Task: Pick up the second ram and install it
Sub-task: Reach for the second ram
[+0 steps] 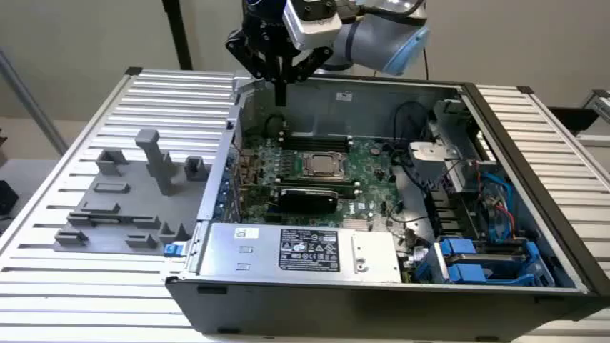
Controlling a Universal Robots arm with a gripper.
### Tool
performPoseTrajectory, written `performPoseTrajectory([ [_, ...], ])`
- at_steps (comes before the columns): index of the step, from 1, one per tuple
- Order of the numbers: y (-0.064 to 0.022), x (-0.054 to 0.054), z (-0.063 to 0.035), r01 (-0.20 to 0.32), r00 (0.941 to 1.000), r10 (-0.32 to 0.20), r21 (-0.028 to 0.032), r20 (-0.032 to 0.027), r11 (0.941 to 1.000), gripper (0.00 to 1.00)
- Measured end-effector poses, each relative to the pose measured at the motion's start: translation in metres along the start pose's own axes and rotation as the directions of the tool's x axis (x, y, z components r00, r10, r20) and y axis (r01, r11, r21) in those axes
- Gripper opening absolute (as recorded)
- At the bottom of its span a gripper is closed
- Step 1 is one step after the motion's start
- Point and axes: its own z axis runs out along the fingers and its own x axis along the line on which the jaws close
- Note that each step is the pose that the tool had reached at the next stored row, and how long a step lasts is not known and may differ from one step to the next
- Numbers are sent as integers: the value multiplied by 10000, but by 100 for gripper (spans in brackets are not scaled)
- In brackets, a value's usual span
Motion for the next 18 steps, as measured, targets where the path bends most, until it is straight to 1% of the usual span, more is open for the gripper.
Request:
performPoseTrajectory([
  [14,-5,9,-4,0,10000,0,5,-3,10000,0],
  [16,-41,62,-4,-1,10000,1,0,0,10000,0],
  [18,-85,145,-8,0,10000,0,0,0,10000,0],
])
